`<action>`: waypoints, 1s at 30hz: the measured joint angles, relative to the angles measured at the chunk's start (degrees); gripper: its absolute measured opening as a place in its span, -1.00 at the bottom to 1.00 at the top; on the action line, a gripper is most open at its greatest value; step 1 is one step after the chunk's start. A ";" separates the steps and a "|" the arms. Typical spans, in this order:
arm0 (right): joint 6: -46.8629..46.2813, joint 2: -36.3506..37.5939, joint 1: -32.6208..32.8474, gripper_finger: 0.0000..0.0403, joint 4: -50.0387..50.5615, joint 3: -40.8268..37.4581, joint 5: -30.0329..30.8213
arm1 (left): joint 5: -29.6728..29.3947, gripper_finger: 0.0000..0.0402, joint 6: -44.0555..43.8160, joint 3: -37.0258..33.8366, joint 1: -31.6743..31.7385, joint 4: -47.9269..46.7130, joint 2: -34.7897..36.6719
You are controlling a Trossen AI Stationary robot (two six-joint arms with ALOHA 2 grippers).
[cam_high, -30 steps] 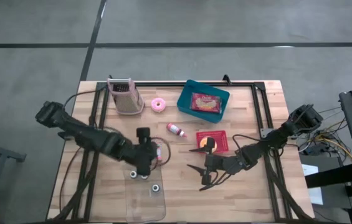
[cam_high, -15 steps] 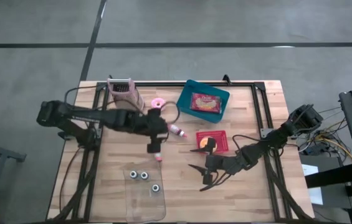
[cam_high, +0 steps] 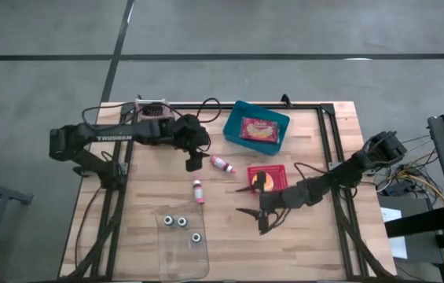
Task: Pick & Place Food Item
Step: Put the pink donut into the red basket
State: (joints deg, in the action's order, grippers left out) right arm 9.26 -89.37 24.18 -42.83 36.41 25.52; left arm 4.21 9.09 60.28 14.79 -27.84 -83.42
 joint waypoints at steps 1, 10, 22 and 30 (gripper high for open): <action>0.13 0.05 -1.27 0.37 -0.92 -0.62 -1.89 | 0.52 0.11 0.42 -0.45 0.21 0.19 0.00; -0.26 0.07 -14.24 0.37 -2.02 -2.57 -15.97 | 2.43 0.10 3.87 -4.76 1.85 5.06 0.00; -0.05 0.16 -29.08 0.37 -2.97 -2.69 -30.30 | 8.48 0.10 7.69 -7.07 11.02 7.28 -0.02; -0.55 0.16 -36.35 0.37 -2.82 -2.69 -36.16 | 13.84 0.10 8.97 -7.05 17.25 4.04 -0.04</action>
State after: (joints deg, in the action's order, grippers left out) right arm 8.72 -89.21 -12.17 -45.65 33.71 -10.63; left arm 18.04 18.07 53.23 32.04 -23.80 -83.46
